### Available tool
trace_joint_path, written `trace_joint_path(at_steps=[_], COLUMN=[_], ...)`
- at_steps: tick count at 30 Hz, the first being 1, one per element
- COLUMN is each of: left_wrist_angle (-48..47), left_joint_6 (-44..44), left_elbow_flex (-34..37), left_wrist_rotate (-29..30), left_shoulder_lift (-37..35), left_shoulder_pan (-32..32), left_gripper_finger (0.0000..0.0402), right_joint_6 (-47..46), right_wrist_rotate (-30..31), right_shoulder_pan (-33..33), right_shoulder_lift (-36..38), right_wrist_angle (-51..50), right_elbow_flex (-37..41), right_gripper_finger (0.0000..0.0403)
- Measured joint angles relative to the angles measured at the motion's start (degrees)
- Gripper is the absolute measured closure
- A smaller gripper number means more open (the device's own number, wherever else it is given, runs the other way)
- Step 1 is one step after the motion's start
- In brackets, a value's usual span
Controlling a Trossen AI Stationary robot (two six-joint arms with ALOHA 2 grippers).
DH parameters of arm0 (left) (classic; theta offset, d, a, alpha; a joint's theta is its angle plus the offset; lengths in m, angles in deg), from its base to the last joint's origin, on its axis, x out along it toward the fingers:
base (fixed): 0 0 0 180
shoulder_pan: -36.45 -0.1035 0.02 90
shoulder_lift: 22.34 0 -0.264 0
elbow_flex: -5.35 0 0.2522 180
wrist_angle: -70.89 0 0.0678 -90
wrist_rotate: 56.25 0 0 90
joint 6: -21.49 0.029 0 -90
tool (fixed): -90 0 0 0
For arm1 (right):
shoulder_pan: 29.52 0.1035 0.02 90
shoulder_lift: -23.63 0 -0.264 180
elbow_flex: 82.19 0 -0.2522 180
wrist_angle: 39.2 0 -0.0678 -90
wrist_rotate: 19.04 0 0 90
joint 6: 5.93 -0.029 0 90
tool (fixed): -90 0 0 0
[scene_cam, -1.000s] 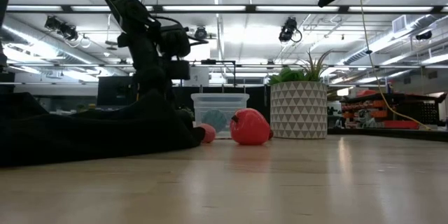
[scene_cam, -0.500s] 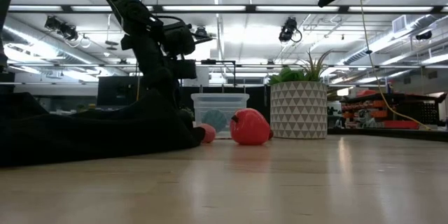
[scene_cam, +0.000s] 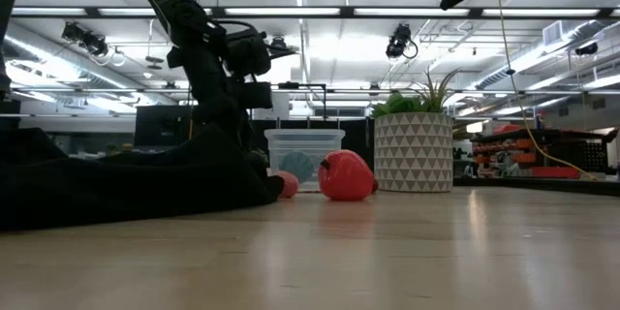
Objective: Pick and placing Produce into tupperware
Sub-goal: Put the onion into the transparent bin
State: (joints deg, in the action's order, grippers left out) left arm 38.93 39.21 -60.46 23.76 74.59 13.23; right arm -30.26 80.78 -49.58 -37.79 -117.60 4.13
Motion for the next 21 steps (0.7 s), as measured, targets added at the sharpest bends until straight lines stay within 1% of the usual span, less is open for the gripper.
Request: trace_joint_path(at_steps=[5,21], left_wrist_angle=[-0.02,-0.03], left_joint_6=[0.07,-0.19], left_elbow_flex=[0.0,0.0], left_wrist_rotate=[2.45,2.92], left_shoulder_lift=[0.0,0.0], left_shoulder_pan=[0.38,0.36], left_gripper_finger=[0.0033,0.0094], right_joint_6=[-0.07,-0.14], right_wrist_rotate=[-0.02,0.0], right_shoulder_pan=[-0.01,-0.01], right_shoulder_lift=[0.01,-0.01], right_wrist_angle=[-0.02,-0.02], right_elbow_flex=[0.0,0.0], right_gripper_finger=[0.0387,0.0387])
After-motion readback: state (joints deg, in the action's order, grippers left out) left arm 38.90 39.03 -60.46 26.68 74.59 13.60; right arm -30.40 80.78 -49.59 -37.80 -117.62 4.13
